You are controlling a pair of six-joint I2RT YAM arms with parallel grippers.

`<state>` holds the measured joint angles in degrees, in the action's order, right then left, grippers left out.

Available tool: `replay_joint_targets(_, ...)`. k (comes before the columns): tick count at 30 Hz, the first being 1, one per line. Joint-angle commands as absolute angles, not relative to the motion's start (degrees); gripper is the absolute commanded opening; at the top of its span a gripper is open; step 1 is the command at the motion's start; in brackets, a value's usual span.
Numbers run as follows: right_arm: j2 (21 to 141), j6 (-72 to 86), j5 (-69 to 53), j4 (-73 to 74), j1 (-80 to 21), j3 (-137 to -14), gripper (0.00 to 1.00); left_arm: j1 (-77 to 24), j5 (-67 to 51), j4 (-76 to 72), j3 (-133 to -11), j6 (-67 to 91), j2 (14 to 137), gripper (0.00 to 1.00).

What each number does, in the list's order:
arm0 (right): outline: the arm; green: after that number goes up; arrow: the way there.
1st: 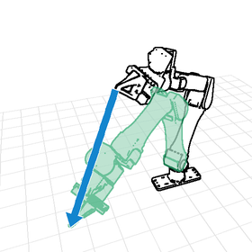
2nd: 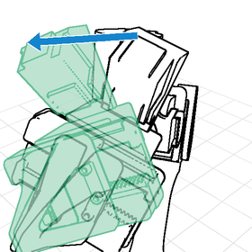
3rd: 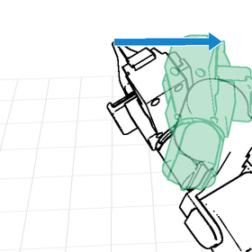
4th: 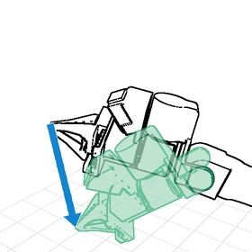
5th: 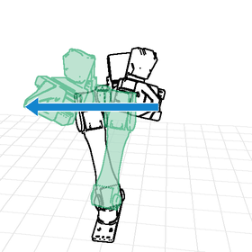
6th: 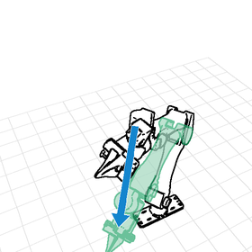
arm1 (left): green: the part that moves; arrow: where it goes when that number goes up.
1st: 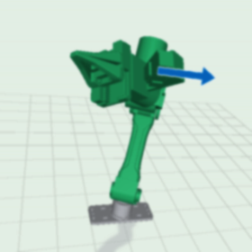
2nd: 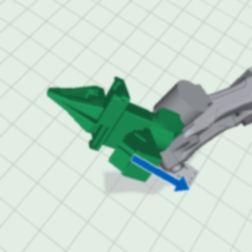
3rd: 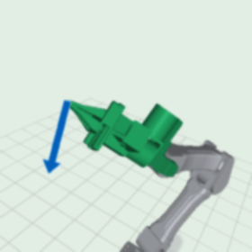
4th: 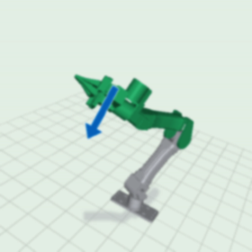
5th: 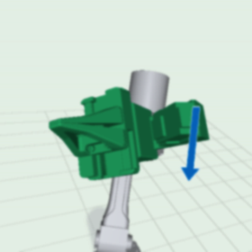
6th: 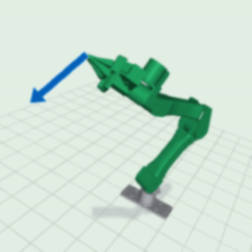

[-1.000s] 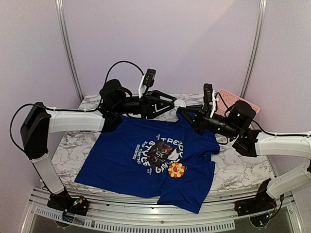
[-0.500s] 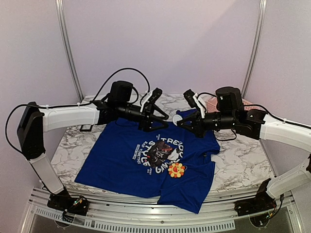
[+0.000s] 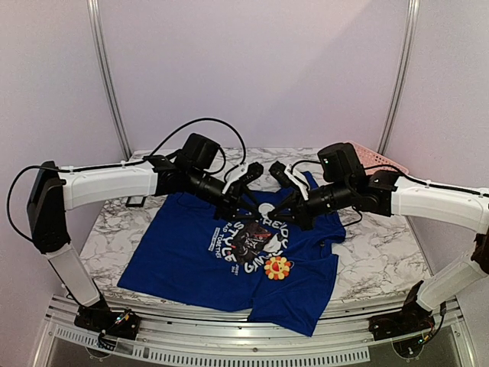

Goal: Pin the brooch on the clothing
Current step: Pass from the right arm to the left, then pass from the left arm to the right

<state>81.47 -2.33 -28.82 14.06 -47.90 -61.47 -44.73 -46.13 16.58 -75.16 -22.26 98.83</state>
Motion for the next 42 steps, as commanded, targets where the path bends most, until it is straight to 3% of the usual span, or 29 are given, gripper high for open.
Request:
replay_joint_targets(1,83.2,-3.8,-30.6,13.4,-48.3,-63.2,0.00,-45.5,-47.7,14.4,-74.9,-19.0,98.2,0.30)
replay_joint_targets(9,84.0,-3.8,-30.7,13.2,-48.4,-63.1,0.00,-45.5,-48.3,14.7,-75.0,-19.0,98.0,0.20)
replay_joint_targets(14,84.1,-3.8,-30.6,12.7,-48.4,-63.1,0.00,-45.5,-49.8,13.3,-74.5,-18.0,97.9,0.00)
replay_joint_targets(17,83.6,-2.8,-28.9,11.2,-48.4,-62.4,0.01,-45.4,-50.4,11.8,-73.8,-16.4,97.8,0.00)
replay_joint_targets(24,76.9,6.4,-28.3,-3.3,-45.8,-50.4,0.30,-43.9,-50.3,1.3,-70.4,-5.9,96.8,0.00)
replay_joint_targets(37,71.2,15.7,-26.7,-22.2,-45.1,-40.3,0.31,-44.2,-50.4,-11.8,-65.9,4.0,96.1,0.00)
replay_joint_targets(42,72.3,16.6,-27.2,-25.1,-44.5,-40.5,0.24,-44.2,-50.4,-12.4,-65.5,4.4,96.0,0.00)
